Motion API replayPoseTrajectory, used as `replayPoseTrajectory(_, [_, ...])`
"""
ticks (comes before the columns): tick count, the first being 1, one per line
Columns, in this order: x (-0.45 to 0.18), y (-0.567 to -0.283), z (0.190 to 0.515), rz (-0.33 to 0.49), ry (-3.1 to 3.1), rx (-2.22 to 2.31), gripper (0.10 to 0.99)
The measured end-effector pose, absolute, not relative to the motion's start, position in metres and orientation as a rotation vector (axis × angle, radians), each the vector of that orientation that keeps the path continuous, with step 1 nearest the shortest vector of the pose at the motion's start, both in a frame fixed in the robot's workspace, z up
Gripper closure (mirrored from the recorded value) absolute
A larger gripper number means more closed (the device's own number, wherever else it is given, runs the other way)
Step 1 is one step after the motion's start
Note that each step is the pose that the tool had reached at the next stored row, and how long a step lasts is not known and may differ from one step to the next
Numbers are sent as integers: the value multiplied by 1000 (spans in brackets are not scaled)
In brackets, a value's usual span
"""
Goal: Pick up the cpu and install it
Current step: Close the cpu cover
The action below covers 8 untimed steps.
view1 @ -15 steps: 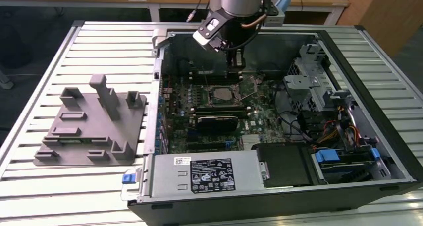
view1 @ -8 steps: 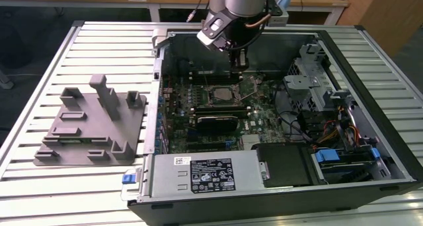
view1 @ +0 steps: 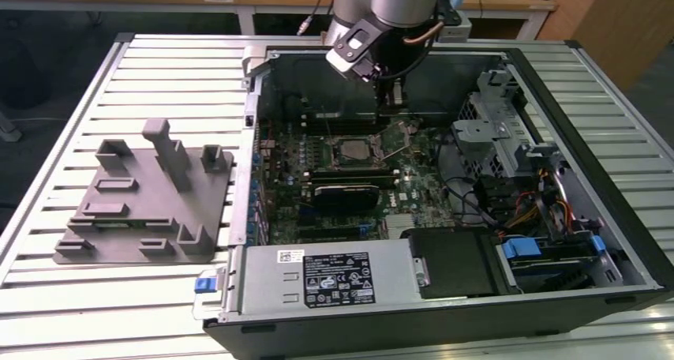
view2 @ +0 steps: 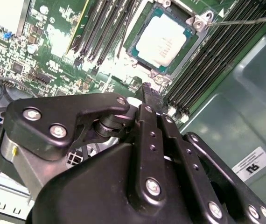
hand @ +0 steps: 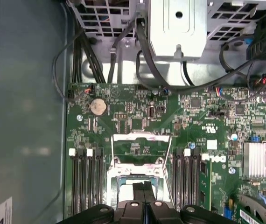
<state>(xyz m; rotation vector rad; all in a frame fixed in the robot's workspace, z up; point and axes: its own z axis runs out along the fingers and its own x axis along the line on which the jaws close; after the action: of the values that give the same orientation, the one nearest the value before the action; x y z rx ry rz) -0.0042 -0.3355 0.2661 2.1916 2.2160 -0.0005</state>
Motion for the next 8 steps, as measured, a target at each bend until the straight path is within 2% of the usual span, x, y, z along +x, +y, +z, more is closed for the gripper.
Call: replayPoseTrajectory(8, [7,-336,266,-1,2216,2192,980])
